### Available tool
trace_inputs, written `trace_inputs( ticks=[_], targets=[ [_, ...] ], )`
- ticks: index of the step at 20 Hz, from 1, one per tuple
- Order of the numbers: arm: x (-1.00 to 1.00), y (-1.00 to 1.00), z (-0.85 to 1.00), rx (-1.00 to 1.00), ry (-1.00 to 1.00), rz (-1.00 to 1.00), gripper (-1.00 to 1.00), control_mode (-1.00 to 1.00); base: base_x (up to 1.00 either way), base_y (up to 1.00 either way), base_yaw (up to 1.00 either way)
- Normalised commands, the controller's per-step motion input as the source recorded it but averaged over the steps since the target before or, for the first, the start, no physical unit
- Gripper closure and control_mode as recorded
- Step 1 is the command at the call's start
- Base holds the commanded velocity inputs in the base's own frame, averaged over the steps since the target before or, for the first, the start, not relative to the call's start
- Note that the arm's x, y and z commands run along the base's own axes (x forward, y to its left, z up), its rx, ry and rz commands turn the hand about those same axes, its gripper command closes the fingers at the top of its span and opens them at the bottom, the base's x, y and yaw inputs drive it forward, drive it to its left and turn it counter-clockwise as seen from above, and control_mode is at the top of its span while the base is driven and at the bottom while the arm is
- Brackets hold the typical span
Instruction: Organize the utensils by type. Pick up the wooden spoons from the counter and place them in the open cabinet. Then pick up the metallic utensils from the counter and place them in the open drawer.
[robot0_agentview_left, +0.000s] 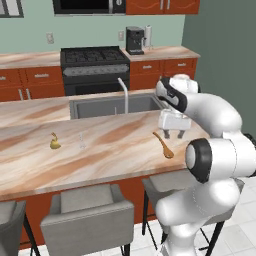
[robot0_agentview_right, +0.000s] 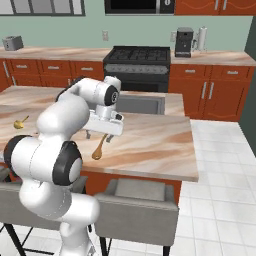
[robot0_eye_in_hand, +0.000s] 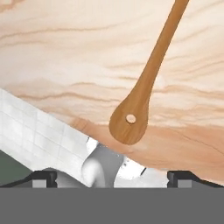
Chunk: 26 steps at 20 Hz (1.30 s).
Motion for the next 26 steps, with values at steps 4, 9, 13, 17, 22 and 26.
trace_inputs(
  ticks=[4, 9, 13, 17, 22, 26],
  targets=[
    [0.12, 0.17, -0.25, -0.07, 0.0, 0.14, -1.0, -1.0, 0.0, 0.0, 0.0],
    [-0.02, 0.18, -0.33, -0.15, -0.15, 0.05, -1.0, -1.0, 0.0, 0.0, 0.0],
    [0.05, 0.11, -0.52, -0.03, -0.18, 0.0, -1.0, -1.0, 0.0, 0.0, 0.0],
    [0.19, 0.08, -0.32, 0.0, -0.22, -0.04, -1.0, -1.0, 0.0, 0.0, 0.0],
    [0.38, 0.08, -0.16, 0.0, -0.2, -0.07, -1.0, -1.0, 0.0, 0.0, 0.0],
    [0.52, 0.0, -0.01, -0.04, -0.11, -0.05, -1.0, -1.0, 0.0, 0.0, 0.0]
  ],
)
